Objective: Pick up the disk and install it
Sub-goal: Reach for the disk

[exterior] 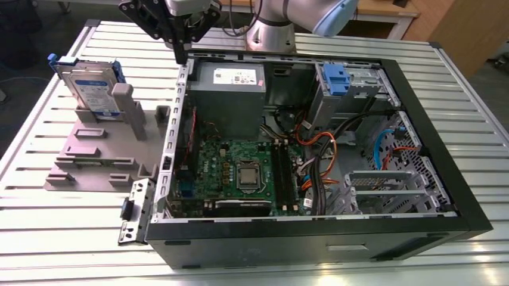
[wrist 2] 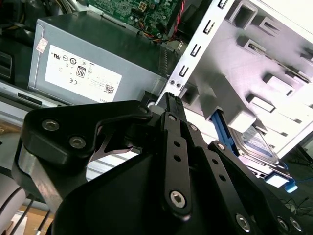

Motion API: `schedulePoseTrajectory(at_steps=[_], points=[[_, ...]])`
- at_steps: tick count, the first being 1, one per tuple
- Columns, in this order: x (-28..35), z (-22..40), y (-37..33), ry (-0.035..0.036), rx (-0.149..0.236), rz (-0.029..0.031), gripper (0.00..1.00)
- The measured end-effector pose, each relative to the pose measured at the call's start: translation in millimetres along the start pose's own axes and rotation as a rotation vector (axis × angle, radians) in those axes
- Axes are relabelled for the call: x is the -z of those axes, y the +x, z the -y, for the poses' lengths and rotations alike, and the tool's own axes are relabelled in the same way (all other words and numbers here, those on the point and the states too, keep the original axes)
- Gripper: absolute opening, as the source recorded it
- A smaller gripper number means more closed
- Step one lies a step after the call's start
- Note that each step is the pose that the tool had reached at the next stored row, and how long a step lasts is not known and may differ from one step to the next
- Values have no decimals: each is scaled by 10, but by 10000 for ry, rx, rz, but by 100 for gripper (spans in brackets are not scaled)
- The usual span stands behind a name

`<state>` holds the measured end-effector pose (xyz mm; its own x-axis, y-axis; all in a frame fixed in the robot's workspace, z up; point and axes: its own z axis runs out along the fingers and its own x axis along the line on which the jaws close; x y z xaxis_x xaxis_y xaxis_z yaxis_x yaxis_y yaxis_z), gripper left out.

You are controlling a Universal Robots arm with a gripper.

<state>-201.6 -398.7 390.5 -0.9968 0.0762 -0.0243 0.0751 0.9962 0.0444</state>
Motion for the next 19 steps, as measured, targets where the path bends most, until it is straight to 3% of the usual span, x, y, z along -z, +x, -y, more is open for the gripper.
schedulePoseTrajectory(at_steps=[19], points=[[-1,7,96,1,-1,0,11]])
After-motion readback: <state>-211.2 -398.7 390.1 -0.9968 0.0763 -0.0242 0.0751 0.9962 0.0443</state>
